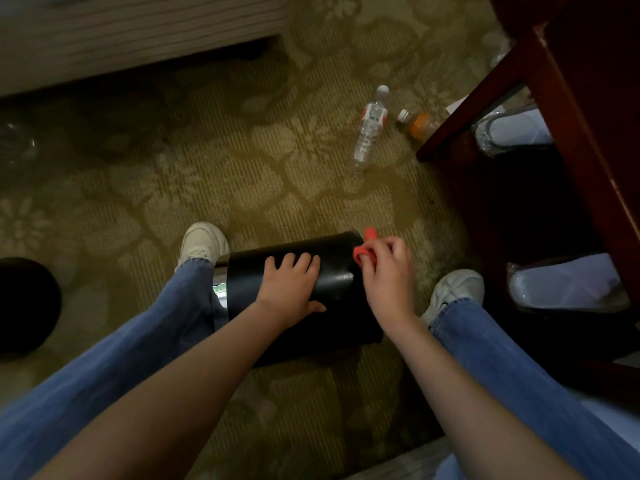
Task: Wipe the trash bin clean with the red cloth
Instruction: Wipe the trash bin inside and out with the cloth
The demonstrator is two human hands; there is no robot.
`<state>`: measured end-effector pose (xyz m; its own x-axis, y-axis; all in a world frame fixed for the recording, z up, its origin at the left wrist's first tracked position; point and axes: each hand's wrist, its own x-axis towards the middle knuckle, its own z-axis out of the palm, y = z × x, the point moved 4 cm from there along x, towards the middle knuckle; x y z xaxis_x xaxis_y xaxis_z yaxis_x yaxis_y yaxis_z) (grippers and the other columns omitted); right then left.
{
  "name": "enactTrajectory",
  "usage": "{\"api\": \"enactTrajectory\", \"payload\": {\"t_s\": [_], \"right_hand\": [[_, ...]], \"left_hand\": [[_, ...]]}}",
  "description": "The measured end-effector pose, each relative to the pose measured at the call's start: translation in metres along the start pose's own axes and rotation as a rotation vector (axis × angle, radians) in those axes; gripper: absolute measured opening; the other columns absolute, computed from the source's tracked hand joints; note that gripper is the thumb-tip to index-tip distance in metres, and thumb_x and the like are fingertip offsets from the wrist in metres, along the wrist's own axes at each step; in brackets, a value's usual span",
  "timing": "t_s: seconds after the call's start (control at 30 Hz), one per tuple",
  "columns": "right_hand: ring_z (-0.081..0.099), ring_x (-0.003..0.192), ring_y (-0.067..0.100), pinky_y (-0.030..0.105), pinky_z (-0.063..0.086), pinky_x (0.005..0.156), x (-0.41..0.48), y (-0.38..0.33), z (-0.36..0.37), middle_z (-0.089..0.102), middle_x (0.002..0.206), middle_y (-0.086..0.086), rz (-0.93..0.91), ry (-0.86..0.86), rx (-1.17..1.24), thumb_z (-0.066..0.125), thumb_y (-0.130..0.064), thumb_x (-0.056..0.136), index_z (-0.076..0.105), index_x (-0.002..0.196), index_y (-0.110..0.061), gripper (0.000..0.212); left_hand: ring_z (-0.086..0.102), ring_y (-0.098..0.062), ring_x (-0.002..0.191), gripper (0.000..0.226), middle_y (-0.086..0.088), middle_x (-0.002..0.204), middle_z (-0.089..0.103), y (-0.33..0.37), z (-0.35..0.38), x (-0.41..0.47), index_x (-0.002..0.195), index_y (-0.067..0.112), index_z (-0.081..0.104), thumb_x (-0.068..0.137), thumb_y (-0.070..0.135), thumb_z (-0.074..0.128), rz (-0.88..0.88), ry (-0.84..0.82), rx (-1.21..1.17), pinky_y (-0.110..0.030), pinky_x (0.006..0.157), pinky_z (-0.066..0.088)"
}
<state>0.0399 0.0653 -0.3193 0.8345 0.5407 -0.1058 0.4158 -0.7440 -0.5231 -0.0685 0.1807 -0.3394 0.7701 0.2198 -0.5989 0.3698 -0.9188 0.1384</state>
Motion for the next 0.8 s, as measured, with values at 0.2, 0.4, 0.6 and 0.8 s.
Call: {"api": "enactTrajectory", "payload": {"t_s": [0.2, 0.4, 0.6, 0.8], "right_hand": [[0.05, 0.103, 0.027, 0.042, 0.046, 0.086, -0.029, 0.02, 0.01, 0.054, 0.119, 0.006, -0.051, -0.162, -0.167, 0.062, -0.012, 0.084, 0.066, 0.109, -0.016, 0.025], [0.053, 0.096, 0.028, 0.044, 0.046, 0.079, -0.049, 0.021, 0.007, 0.06, 0.109, 0.004, -0.044, -0.137, -0.208, 0.068, -0.005, 0.076, 0.071, 0.101, -0.017, 0.027], [0.055, 0.088, 0.03, 0.042, 0.048, 0.072, -0.028, 0.028, 0.011, 0.062, 0.105, 0.007, -0.17, -0.176, -0.227, 0.07, -0.004, 0.075, 0.072, 0.092, -0.017, 0.021], [0.044, 0.109, 0.03, 0.043, 0.038, 0.093, 0.032, 0.008, 0.034, 0.053, 0.117, 0.007, -0.037, -0.297, -0.358, 0.05, -0.01, 0.091, 0.067, 0.109, -0.015, 0.025]], "left_hand": [[0.005, -0.035, 0.145, 0.105, -0.015, 0.158, -0.001, 0.012, 0.017, -0.009, 0.15, 0.017, -0.007, 0.08, 0.061, 0.056, -0.111, -0.118, -0.027, -0.058, 0.114, 0.014], [0.01, -0.036, 0.144, 0.108, -0.017, 0.158, 0.003, 0.016, 0.015, -0.011, 0.15, 0.018, -0.005, 0.077, 0.06, 0.062, -0.132, -0.109, -0.035, -0.057, 0.114, 0.015], [-0.005, -0.038, 0.145, 0.109, -0.018, 0.157, -0.012, 0.024, 0.024, -0.012, 0.148, 0.018, -0.017, 0.081, 0.055, 0.061, -0.181, -0.168, -0.063, -0.061, 0.113, 0.007], [-0.004, -0.038, 0.145, 0.108, -0.019, 0.157, -0.009, 0.022, 0.022, -0.008, 0.149, 0.015, -0.014, 0.081, 0.055, 0.061, -0.191, -0.176, -0.06, -0.062, 0.112, 0.002]]}}
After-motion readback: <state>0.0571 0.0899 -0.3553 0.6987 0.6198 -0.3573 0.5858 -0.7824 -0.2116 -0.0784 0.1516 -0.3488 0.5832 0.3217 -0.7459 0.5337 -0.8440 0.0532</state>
